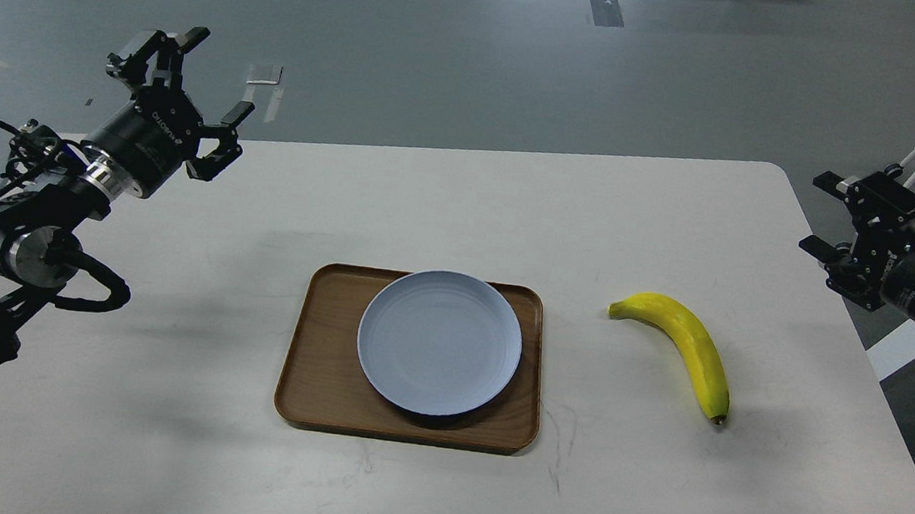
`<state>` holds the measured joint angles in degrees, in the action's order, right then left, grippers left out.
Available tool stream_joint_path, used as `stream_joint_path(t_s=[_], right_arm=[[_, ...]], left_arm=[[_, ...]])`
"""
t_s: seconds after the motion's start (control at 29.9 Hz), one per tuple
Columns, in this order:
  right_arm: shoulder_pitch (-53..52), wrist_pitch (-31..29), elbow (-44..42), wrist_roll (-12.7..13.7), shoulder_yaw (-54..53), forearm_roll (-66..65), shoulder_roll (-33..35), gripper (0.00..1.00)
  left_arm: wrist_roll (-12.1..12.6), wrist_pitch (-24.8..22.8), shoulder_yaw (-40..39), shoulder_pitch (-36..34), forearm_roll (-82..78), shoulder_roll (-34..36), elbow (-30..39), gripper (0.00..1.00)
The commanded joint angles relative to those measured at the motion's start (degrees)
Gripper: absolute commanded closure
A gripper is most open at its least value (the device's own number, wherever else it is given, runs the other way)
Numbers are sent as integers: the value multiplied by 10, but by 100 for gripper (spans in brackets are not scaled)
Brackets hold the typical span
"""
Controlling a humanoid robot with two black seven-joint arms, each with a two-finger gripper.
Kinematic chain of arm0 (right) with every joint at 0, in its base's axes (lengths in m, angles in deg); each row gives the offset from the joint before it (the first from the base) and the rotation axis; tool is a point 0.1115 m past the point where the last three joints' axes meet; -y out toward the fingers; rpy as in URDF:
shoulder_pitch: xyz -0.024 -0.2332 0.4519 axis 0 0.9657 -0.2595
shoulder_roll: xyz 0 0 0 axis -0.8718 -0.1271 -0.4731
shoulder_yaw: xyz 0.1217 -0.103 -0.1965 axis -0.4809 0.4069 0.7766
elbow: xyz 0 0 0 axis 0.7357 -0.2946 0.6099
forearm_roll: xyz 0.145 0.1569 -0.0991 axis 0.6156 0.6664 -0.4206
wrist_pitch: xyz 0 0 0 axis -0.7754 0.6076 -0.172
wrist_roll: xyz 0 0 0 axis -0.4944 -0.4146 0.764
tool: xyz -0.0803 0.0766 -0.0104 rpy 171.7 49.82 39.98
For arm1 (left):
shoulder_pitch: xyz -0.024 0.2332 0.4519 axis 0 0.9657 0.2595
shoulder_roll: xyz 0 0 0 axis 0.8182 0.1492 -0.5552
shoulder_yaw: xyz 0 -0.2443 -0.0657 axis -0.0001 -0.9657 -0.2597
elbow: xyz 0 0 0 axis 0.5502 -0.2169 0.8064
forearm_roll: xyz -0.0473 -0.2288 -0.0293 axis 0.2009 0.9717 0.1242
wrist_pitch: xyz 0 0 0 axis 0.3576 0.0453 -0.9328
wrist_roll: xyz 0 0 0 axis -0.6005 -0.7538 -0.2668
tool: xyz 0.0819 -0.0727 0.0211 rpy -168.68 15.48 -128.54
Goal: Place banana on plate with both arms
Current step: 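Reach the right gripper to the yellow banana and grasp its middle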
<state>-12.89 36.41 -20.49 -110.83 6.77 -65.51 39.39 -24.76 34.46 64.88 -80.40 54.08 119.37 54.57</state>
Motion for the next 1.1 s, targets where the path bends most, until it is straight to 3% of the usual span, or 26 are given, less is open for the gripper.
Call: stream_joint_path(t_s=[0.0, 0.23, 0.37, 0.57, 0.87, 0.97, 1.04, 1.07], right_arm=[[-55, 0, 6, 0, 27, -160, 6, 0], [-138, 0, 21, 0, 127, -373, -5, 0], [-169, 0, 19, 0, 220, -437, -55, 0], [-203, 0, 13, 0, 322, -457, -107, 0], [-197, 13, 7, 0, 343, -466, -117, 1], [-190, 28, 6, 0, 344, -465, -120, 18], [-185, 31, 6, 0, 344, -465, -128, 40], [-184, 31, 6, 0, 344, -465, -128, 63]], left_arm=[[0, -1, -6, 3, 0, 0, -1, 2], [0, -1, -7, 0, -2, -9, -1, 2], [0, -1, -8, -2, -1, -6, -1, 2], [0, -1, -8, -1, 0, -5, -1, 2], [0, -1, -8, -4, 1, -7, -1, 2], [0, -1, -8, -5, 1, -7, -1, 2], [0, -1, -8, -5, 1, -6, -1, 2], [0, -1, -8, -5, 1, -6, -1, 2]])
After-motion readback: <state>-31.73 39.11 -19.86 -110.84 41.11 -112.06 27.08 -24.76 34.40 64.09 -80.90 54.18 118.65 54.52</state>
